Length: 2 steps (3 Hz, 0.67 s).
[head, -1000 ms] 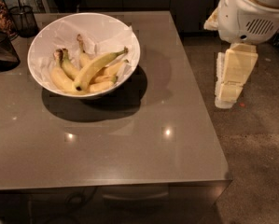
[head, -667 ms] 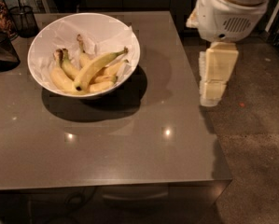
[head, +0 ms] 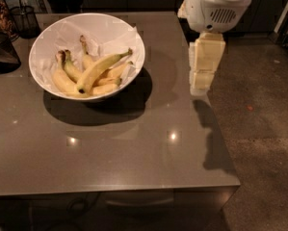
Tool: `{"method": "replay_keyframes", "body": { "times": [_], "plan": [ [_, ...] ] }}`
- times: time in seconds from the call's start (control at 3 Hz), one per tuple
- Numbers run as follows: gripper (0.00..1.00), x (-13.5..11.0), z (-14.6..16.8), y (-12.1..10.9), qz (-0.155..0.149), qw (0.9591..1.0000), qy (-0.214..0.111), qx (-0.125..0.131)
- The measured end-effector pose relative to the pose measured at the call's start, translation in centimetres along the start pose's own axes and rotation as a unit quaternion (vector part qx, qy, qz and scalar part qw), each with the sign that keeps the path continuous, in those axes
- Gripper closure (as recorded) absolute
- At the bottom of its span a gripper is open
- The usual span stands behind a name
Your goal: Pick banana from white bowl
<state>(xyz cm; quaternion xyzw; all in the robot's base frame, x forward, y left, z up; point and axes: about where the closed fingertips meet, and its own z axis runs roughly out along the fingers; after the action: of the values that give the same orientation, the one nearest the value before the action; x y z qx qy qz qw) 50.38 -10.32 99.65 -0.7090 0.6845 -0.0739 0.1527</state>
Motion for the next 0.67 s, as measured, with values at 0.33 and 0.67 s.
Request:
{"method": "replay_keyframes", "body": {
  "times": [0.33, 0.67],
  "plan": [
    [0.00, -3.3, 1.4, -3.8, -0.050, 0.9988, 0.002, 0.001],
    [0.00, -7.2, 2.9, -7.2, -0.099, 0.9951, 0.008, -0.005]
  ]
}}
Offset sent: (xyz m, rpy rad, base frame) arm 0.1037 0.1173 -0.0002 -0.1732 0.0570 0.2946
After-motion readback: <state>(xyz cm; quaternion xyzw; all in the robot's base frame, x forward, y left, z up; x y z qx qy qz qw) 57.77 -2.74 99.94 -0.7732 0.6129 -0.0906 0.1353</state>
